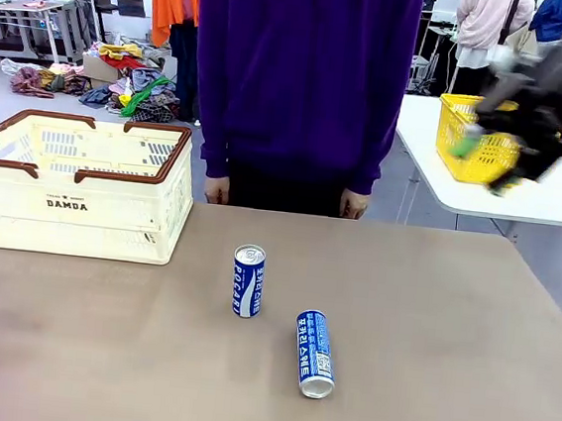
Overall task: Place the drinks into the Shopping basket.
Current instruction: Pick up one drink and place it into the Shopping basket.
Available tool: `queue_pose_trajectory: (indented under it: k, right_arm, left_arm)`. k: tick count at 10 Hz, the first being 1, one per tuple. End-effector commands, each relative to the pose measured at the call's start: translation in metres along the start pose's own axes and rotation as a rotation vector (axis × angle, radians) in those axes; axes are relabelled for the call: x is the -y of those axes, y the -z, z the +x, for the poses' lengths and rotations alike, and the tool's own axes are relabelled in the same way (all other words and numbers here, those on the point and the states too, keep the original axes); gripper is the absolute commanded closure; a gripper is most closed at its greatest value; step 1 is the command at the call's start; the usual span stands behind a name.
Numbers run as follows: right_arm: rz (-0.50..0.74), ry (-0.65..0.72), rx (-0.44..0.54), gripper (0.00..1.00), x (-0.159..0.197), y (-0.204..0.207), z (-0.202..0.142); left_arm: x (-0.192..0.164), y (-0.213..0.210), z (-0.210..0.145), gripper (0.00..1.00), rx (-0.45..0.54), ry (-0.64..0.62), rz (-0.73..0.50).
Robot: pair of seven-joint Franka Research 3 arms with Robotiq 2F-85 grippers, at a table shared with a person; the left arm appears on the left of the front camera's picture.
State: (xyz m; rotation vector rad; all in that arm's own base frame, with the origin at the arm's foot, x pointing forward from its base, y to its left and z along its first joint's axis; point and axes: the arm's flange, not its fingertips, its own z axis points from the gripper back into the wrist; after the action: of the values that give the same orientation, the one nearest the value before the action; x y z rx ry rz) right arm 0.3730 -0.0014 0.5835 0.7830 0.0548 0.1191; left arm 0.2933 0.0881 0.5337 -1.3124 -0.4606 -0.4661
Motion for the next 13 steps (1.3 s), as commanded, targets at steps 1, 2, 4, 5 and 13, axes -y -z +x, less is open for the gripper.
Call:
queue_pose_trajectory:
  k: [1, 2, 4, 5, 13]
  right_arm:
    - [0.327, 0.155, 0.145, 0.00, 0.147, -0.085, -0.044]
    - [0.481, 0.185, 0.188, 0.00, 0.197, -0.098, -0.064]
    - [0.638, 0.189, 0.265, 0.00, 0.246, -0.089, -0.077]
    - [0.583, 0.152, 0.195, 0.00, 0.243, -0.066, -0.071]
    - [0.539, 0.246, 0.255, 0.00, 0.242, -0.095, -0.119]
  left_arm:
    - [0.003, 0.002, 0.001, 0.00, 0.015, 0.005, -0.018]
    - [0.003, 0.002, 0.001, 0.00, 0.015, 0.005, -0.018]
    - [0.003, 0.002, 0.001, 0.00, 0.015, 0.005, -0.018]
    - [0.003, 0.002, 0.001, 0.00, 0.015, 0.005, -0.018]
    - [0.003, 0.002, 0.001, 0.00, 0.015, 0.005, -0.018]
